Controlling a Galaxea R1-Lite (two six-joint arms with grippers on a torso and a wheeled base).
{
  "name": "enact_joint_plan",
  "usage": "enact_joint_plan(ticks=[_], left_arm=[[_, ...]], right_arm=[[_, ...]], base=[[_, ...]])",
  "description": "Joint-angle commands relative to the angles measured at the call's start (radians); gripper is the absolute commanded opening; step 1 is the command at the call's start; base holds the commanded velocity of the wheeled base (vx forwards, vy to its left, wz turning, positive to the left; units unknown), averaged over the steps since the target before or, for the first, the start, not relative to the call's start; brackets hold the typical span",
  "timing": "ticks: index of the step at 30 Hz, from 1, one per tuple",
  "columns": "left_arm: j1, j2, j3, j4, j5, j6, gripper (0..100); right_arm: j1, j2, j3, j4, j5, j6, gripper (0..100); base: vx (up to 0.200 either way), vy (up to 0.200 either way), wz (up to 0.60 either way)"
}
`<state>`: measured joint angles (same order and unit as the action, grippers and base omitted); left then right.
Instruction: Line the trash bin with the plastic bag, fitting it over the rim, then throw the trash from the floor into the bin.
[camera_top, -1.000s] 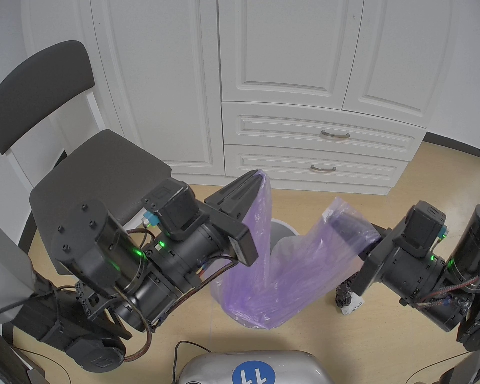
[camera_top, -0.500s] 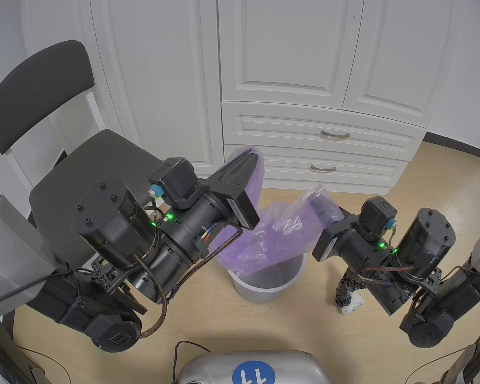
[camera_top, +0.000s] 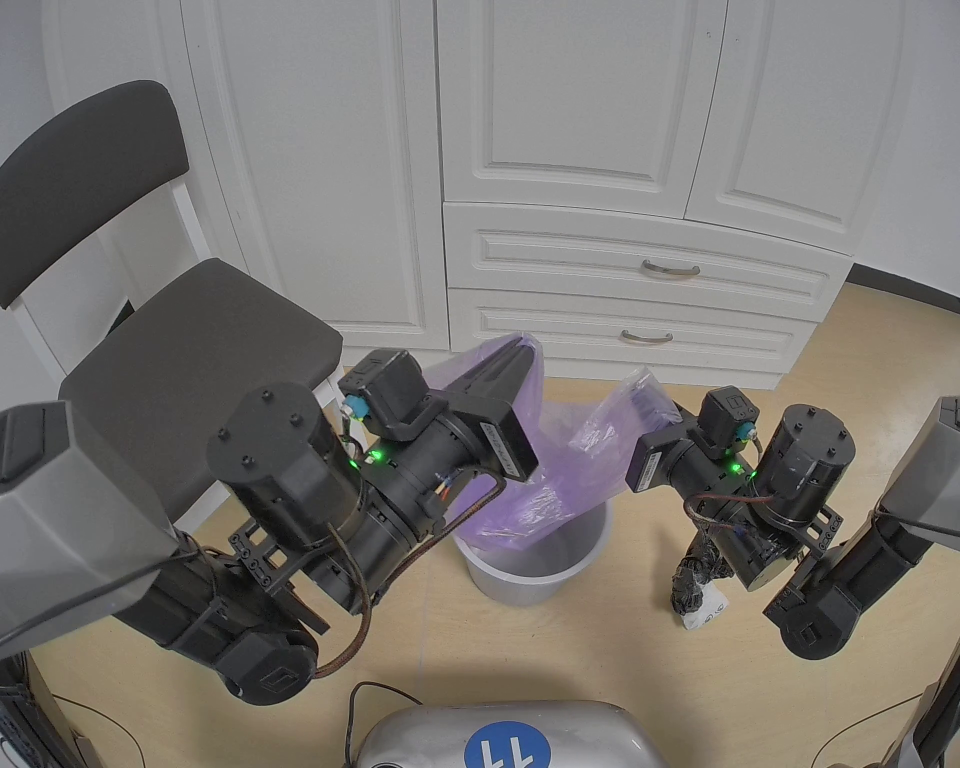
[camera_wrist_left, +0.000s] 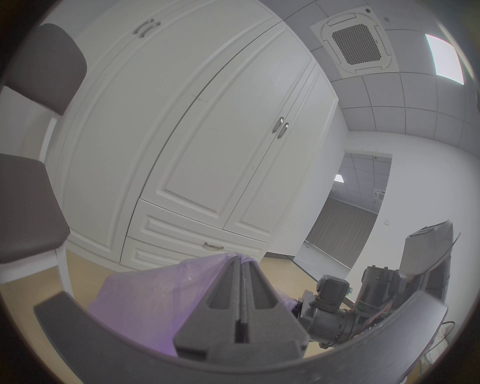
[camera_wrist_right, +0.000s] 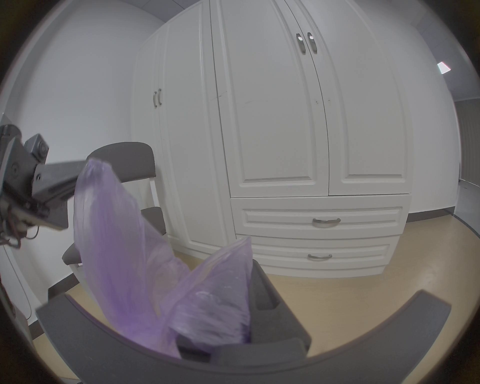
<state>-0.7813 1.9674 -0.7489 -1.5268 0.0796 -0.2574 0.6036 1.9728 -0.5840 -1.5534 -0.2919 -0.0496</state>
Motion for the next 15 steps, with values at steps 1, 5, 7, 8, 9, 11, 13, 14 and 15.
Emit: enact_joint_plan(ticks=[1, 5, 7, 8, 9, 11, 13, 14, 15], left_arm=[[-0.010, 0.054, -0.017, -0.001, 0.002, -0.005, 0], [-0.013, 0.116, -0.063, -0.001, 0.006, -0.003, 0], [-0.010, 0.137, -0.072, -0.001, 0.019, -0.005, 0], [-0.010, 0.137, -0.072, -0.001, 0.019, -0.005, 0], [-0.007, 0.142, -0.072, -0.001, 0.020, -0.006, 0], [-0.003, 0.148, -0.072, -0.001, 0.022, -0.011, 0], [-0.004, 0.153, -0.072, -0.001, 0.020, -0.025, 0], [-0.004, 0.153, -0.070, -0.001, 0.020, -0.029, 0], [-0.003, 0.154, -0.072, -0.001, 0.020, -0.031, 0]], right_arm=[[-0.018, 0.000, -0.003, -0.017, 0.000, -0.001, 0], [-0.068, -0.006, 0.015, -0.017, 0.004, -0.019, 0], [-0.100, -0.005, 0.007, -0.017, 0.014, -0.023, 0], [-0.100, -0.005, 0.007, -0.017, 0.014, -0.023, 0], [-0.111, 0.001, 0.004, -0.017, 0.027, -0.023, 0], [-0.122, 0.014, -0.005, -0.017, 0.043, -0.023, 0], [-0.122, 0.026, -0.007, -0.017, 0.043, -0.023, 0], [-0.122, 0.032, -0.007, -0.017, 0.043, -0.023, 0], [-0.122, 0.035, -0.005, -0.017, 0.043, -0.023, 0]], base=[[0.000, 0.000, 0.00], [0.000, 0.000, 0.00], [0.000, 0.000, 0.00], [0.000, 0.000, 0.00], [0.000, 0.000, 0.00], [0.000, 0.000, 0.00], [0.000, 0.000, 0.00], [0.000, 0.000, 0.00], [0.000, 0.000, 0.00]])
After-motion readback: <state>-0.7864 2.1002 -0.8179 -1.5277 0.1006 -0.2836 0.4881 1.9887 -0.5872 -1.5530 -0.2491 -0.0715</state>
